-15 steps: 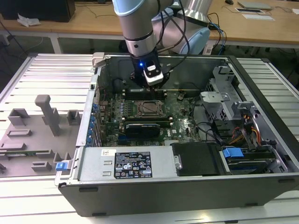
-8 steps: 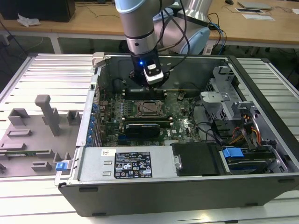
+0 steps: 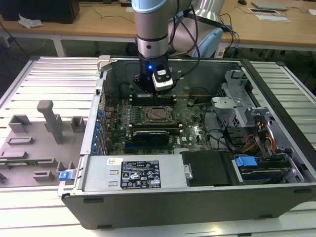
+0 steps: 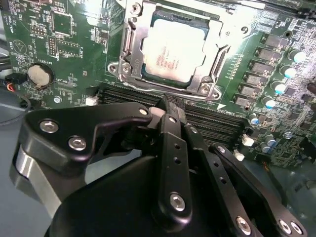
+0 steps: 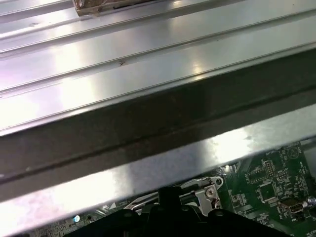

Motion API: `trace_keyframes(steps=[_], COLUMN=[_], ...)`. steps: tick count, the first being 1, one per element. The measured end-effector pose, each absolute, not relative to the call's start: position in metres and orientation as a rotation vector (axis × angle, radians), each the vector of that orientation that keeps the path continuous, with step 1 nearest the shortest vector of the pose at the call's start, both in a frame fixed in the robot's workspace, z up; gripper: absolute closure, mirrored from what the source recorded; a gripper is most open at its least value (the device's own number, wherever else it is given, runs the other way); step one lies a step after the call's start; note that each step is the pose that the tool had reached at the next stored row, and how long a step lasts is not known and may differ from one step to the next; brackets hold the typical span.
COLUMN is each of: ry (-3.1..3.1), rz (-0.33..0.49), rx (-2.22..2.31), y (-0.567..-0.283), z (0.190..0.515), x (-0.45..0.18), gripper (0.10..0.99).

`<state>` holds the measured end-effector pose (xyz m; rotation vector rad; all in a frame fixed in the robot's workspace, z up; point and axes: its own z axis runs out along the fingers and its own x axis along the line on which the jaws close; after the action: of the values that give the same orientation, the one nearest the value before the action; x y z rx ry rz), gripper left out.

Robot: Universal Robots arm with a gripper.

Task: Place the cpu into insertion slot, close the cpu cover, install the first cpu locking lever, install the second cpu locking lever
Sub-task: 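Install the first cpu locking lever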

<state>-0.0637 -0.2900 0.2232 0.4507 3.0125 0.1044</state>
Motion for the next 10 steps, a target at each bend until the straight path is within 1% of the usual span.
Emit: trace_keyframes(steps=[10], ry=[3.017], rz=[0.053], rx=[0.438], y=[-0.303], z=[0.223], x=[-0.064], gripper=[0.980])
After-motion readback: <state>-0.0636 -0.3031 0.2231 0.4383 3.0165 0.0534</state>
